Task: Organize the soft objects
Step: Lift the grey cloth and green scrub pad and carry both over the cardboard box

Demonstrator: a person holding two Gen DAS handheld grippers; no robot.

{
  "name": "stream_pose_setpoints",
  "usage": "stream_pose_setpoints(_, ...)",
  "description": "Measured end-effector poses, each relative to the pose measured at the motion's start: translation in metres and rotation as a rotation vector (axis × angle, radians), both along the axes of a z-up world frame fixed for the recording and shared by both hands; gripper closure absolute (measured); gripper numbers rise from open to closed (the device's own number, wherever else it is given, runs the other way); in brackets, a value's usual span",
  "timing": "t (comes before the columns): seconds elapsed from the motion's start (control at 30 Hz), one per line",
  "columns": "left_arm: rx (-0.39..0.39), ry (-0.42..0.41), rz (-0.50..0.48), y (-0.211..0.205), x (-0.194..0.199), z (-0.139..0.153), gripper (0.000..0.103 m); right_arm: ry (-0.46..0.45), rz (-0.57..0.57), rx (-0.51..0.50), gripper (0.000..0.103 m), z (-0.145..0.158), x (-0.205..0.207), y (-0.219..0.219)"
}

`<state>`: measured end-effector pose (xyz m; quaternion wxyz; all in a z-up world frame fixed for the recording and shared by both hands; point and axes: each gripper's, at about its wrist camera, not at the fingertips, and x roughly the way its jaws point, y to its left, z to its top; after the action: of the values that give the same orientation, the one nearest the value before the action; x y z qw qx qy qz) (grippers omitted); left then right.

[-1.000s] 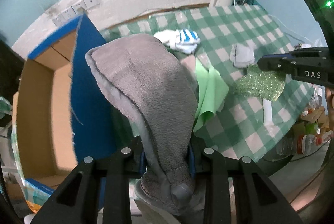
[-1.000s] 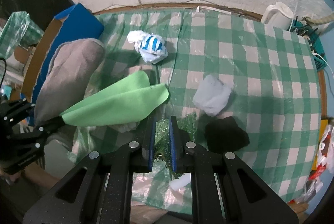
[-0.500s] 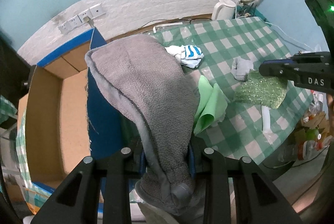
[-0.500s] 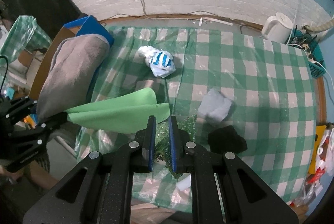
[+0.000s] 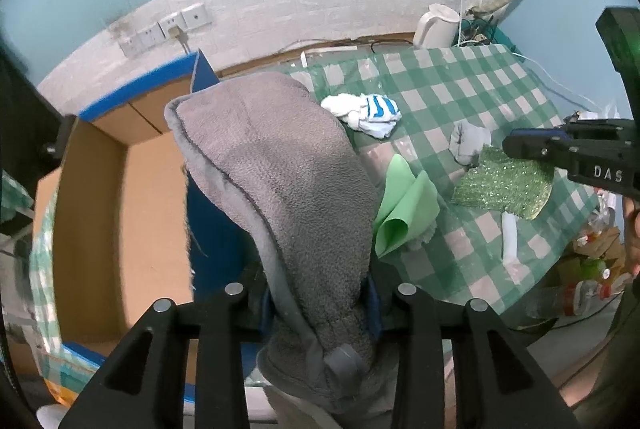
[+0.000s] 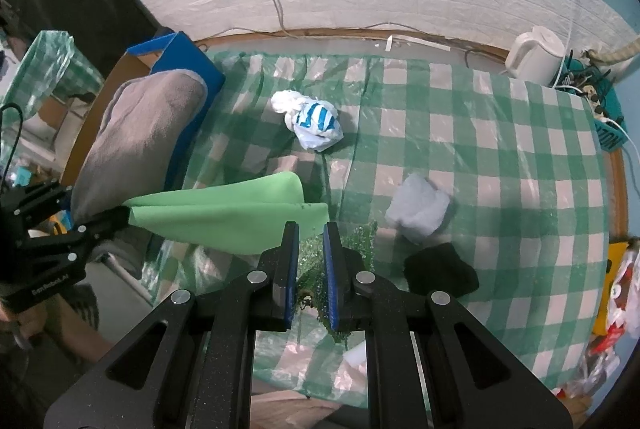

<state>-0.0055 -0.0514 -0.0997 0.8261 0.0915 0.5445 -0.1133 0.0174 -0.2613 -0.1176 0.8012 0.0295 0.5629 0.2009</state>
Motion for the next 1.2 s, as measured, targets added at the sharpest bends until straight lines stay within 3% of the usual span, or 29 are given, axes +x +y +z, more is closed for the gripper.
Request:
stream_pose_setpoints(0.23,-0.008,-0.001,-0.015,-0.004,-0.003,0.002,0.066,-0.032,0.002,0.068,0.092,0.015,0.001,0.006)
stream_pose_setpoints(0.5,-0.007,-0.01,-0.034,-0.006,-0.004,0.0,0.066,-0.062,0.061,0.114,0.092,0.033,0.006,0.045)
stream_pose_setpoints(0.77,-0.039,-0.023,-0.02,0.008,-0.005,0.004,0.066,0.015,0.15,0.049,0.092,-0.005,0.007,0.095)
stream_pose_setpoints(1.03,-0.091,-0.033,0.017,0.033,-0.006,0.016,0.062,0.05,0.152,-0.008,0.092,-0.028,0.01,0.103)
stream_pose_setpoints(1.2,-0.086,-0.041,0.022,0.042,-0.009,0.017,0.057,0.063,0.148,-0.048,0.092,-0.037,0.015,0.107)
